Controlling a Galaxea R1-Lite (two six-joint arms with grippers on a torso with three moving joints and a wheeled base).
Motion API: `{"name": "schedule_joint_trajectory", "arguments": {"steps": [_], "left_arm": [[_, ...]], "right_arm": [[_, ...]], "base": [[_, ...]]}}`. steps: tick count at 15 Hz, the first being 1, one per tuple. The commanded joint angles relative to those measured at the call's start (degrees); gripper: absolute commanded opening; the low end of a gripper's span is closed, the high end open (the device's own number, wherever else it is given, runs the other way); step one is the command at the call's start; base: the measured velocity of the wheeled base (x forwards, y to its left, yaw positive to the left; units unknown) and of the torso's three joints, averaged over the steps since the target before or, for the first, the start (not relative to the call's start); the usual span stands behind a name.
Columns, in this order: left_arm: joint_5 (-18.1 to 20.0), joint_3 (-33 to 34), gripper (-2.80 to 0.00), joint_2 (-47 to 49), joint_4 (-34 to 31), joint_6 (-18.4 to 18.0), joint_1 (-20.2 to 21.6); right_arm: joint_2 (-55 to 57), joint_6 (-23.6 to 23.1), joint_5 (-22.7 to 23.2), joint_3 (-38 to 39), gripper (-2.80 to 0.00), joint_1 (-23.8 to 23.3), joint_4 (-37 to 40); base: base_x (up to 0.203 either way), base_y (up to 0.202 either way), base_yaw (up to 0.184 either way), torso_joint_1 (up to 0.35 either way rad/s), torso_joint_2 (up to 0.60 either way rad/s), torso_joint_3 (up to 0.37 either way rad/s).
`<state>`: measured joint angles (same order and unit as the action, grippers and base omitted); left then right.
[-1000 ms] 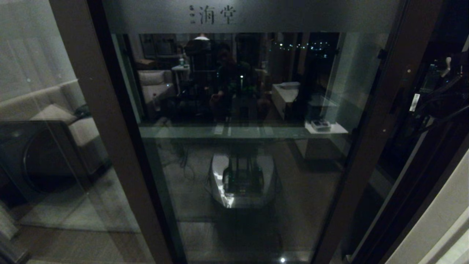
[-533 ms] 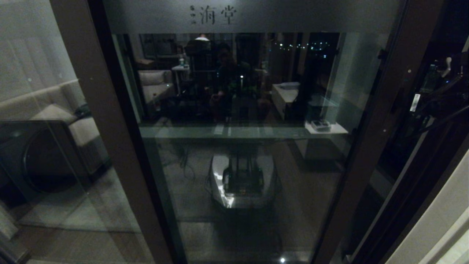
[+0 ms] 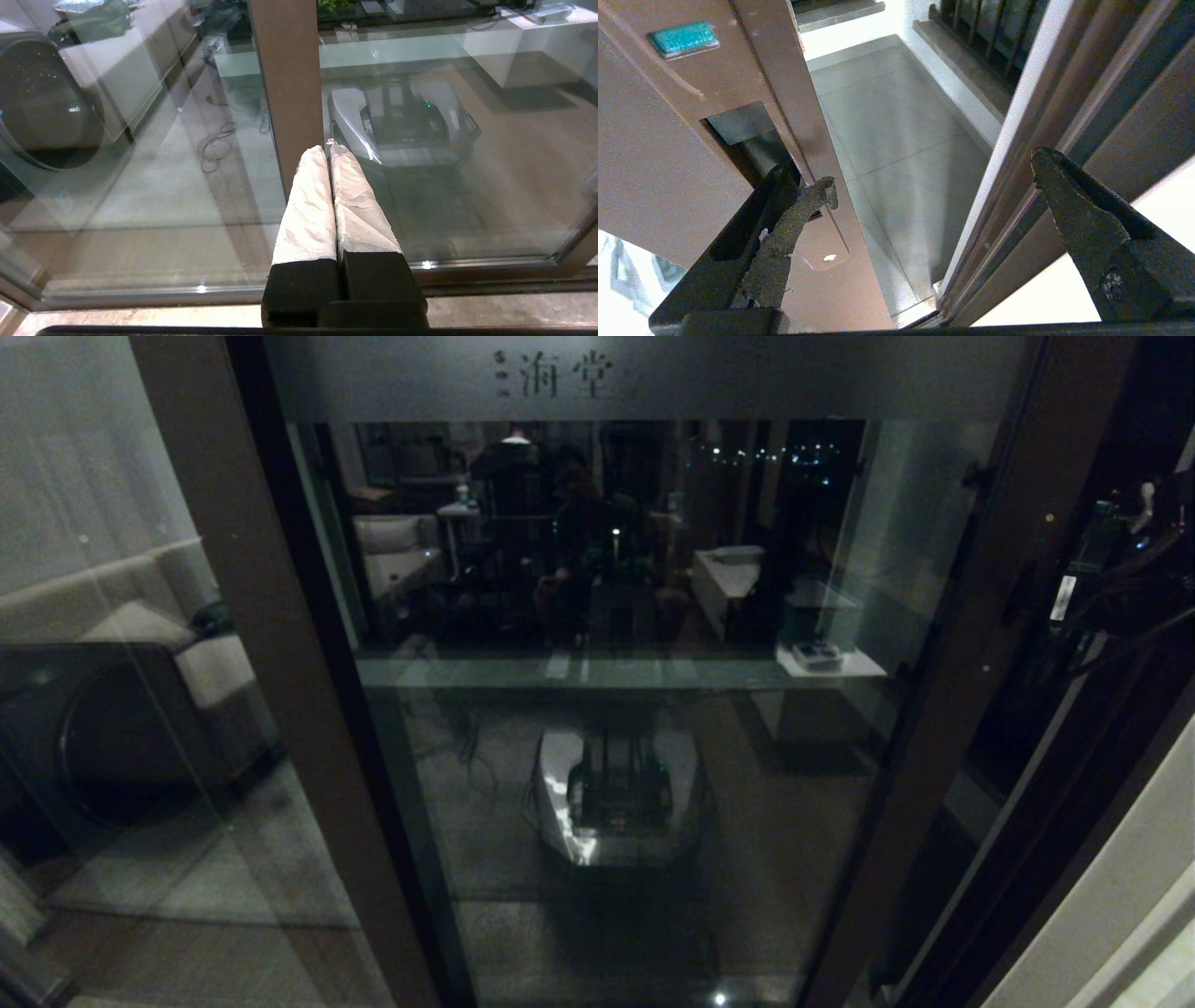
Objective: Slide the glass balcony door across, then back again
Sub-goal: Close the slid door
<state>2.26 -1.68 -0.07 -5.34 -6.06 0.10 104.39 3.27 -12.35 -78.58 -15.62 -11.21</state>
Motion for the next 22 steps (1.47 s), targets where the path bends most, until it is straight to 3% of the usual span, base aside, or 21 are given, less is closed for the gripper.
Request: {"name": "schedule_joint_trajectory", "arguments": {"steps": [1, 22], "left_arm": [[0.0, 0.0, -2.80, 0.1, 0.0, 0.0, 0.0], [0.0, 0.0, -2.80, 0.0, -0.1, 0.0, 0.0]], "right_arm": [[0.4, 0.1, -0.2, 0.0, 0.00, -0.1, -0.5], [3.3, 0.0, -1.5, 0.0, 0.00, -4.2, -5.1]], "base": [[0.000, 0.000, 0.000, 0.000, 0.00, 0.000], [0.000, 0.000, 0.000, 0.000, 0.00, 0.000]]}}
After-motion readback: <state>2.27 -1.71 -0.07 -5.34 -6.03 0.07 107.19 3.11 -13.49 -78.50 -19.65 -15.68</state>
